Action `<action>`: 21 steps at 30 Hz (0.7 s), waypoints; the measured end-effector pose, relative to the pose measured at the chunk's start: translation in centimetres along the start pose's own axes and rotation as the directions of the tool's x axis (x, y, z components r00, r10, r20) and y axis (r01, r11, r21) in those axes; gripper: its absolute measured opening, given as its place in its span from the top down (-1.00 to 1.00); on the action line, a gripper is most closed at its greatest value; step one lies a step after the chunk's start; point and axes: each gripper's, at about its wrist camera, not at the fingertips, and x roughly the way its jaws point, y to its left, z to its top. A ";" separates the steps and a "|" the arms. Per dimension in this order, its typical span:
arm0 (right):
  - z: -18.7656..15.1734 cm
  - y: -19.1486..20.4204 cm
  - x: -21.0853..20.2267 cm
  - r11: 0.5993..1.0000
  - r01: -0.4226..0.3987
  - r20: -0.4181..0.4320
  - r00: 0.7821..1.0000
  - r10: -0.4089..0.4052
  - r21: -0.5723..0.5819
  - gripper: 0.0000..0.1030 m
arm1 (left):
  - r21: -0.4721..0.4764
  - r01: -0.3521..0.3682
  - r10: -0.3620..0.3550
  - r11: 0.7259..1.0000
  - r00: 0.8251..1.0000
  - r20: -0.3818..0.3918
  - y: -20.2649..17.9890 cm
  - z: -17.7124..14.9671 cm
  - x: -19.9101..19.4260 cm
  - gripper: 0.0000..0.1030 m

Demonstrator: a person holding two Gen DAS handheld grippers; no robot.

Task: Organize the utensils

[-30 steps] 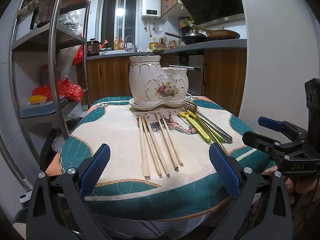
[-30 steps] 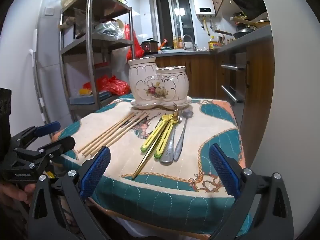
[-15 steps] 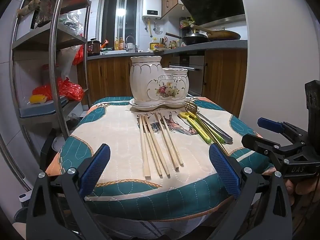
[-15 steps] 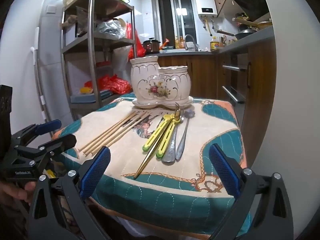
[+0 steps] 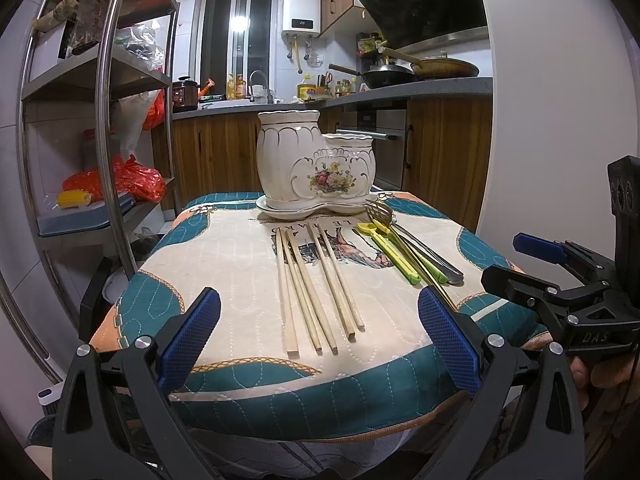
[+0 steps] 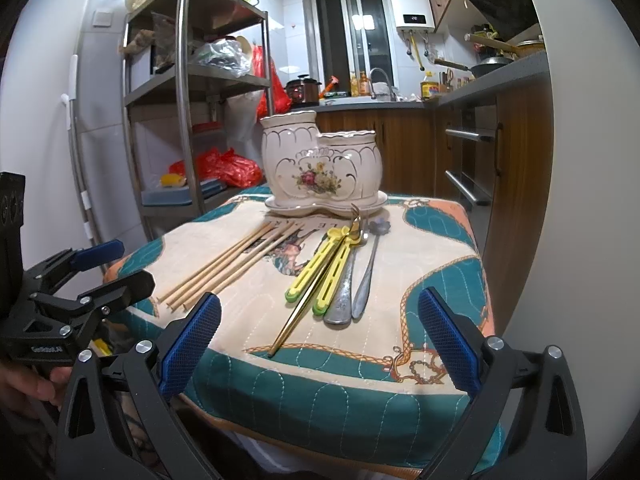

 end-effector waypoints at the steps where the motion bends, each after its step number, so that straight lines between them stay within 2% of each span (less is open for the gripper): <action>1: 0.0 0.0 0.0 1.000 0.000 0.000 1.000 0.000 0.000 -0.90 | 0.001 -0.001 0.001 1.000 1.000 0.000 -0.1 0.0 0.0 -0.89; 21: 0.0 -0.1 0.0 1.000 -0.001 -0.002 1.000 0.001 0.005 -0.90 | 0.001 0.000 0.000 1.000 1.000 -0.004 -0.2 0.0 0.2 -0.89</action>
